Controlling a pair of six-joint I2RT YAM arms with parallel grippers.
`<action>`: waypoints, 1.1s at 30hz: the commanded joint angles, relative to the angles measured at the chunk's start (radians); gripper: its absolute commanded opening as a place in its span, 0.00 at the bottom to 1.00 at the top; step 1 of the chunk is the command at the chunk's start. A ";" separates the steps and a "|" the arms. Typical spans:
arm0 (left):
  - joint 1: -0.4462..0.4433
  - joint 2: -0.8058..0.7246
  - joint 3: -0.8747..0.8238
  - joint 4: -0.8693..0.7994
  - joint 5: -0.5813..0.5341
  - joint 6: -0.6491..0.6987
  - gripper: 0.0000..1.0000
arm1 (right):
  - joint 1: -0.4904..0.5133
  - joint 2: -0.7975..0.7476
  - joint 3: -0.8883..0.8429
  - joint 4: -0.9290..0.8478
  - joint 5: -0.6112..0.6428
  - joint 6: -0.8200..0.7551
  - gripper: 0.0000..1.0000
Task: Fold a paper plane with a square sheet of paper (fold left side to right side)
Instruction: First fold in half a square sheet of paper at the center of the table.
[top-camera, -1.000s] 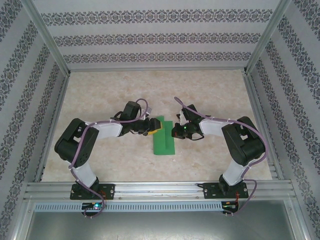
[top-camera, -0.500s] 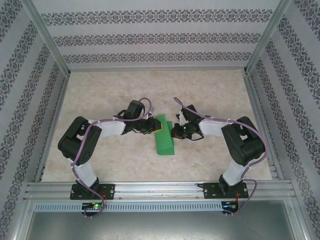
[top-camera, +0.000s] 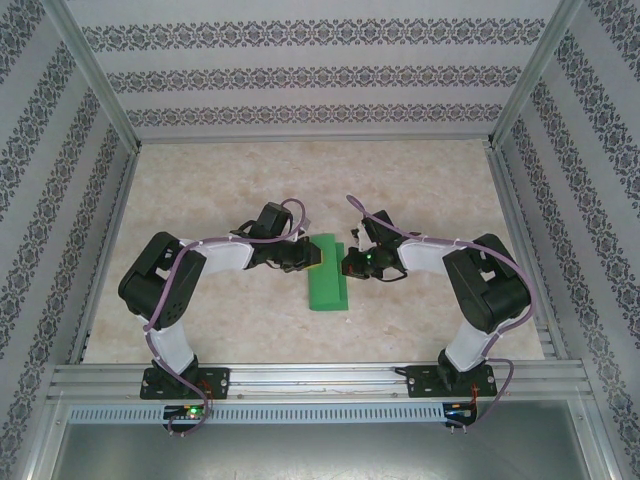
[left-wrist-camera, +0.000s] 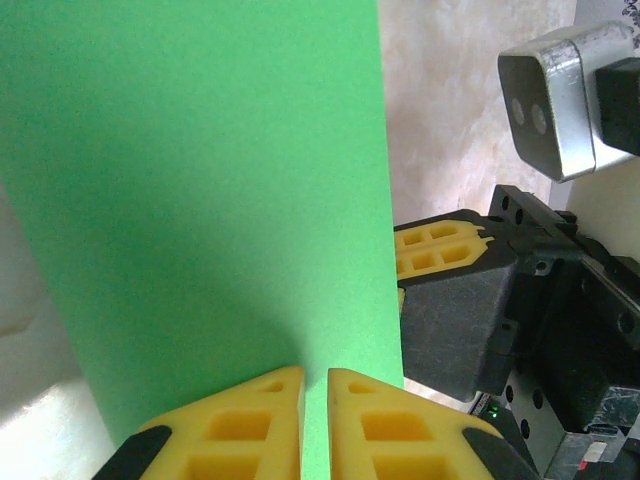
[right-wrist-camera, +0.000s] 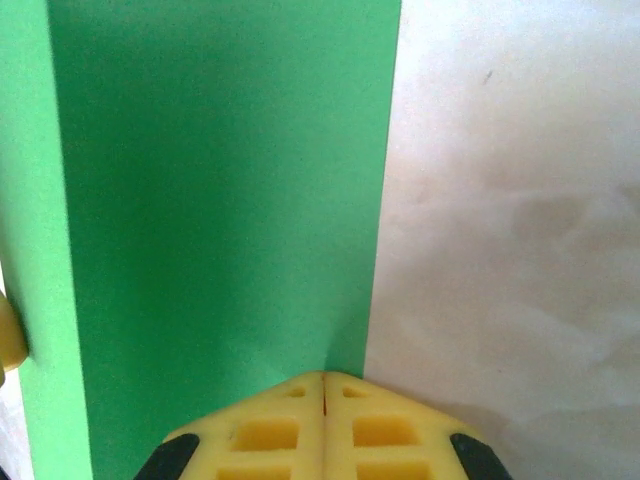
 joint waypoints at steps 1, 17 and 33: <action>-0.013 0.018 0.026 -0.032 -0.018 0.022 0.13 | 0.009 -0.037 -0.013 -0.016 0.019 0.001 0.02; -0.013 0.015 0.022 -0.021 -0.016 0.016 0.13 | -0.109 -0.163 -0.152 0.286 -0.262 0.135 0.50; -0.014 0.011 0.015 -0.008 -0.009 0.010 0.13 | -0.026 -0.011 -0.112 0.435 -0.288 0.209 0.48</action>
